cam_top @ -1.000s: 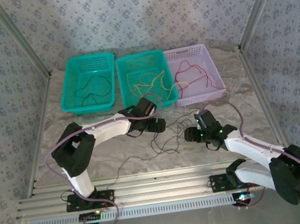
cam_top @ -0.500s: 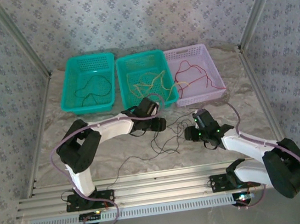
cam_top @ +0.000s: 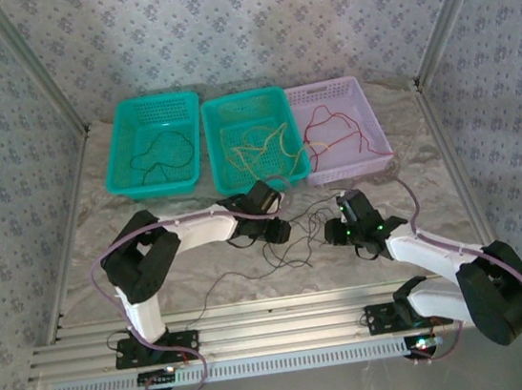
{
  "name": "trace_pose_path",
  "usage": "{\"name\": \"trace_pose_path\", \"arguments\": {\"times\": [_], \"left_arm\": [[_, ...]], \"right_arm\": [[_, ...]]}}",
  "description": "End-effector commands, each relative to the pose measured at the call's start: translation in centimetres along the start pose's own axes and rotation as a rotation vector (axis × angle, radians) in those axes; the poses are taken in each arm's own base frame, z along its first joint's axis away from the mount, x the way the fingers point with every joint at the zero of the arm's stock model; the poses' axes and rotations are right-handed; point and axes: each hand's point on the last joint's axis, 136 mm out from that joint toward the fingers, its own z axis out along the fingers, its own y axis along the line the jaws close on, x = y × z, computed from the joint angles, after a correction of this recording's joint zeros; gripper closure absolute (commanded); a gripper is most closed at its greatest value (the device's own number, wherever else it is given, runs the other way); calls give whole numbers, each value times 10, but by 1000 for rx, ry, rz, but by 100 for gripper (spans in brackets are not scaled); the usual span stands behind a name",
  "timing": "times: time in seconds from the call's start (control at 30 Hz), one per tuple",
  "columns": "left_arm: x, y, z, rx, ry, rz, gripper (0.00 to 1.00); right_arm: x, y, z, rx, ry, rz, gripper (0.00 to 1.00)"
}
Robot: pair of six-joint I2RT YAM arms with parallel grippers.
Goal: Untangle the cables
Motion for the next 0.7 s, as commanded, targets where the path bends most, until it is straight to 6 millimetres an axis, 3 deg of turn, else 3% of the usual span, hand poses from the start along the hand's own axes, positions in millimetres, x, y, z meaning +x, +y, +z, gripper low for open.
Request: {"name": "trace_pose_path", "arguments": {"times": [0.0, 0.17, 0.33, 0.47, 0.57, 0.67], "left_arm": [[28, 15, 3, -58, 98, 8, 58], [21, 18, 3, -77, 79, 17, 62], [13, 16, 1, -75, 63, 20, 89], [5, 18, -8, -86, 34, 23, 100], [-6, 17, -26, -91, -11, 18, 100], [-24, 12, -66, -97, -101, 15, 100]], "right_arm": [[-3, -3, 0, 13, -15, 7, 73], [-1, -5, 1, 18, -13, 6, 78], [-1, -5, -1, 16, -15, 6, 88], [-4, -4, -7, 14, -31, -1, 95], [-9, -5, -15, 19, -57, -5, 99], [-12, -10, -23, 36, -71, 9, 100]]}}
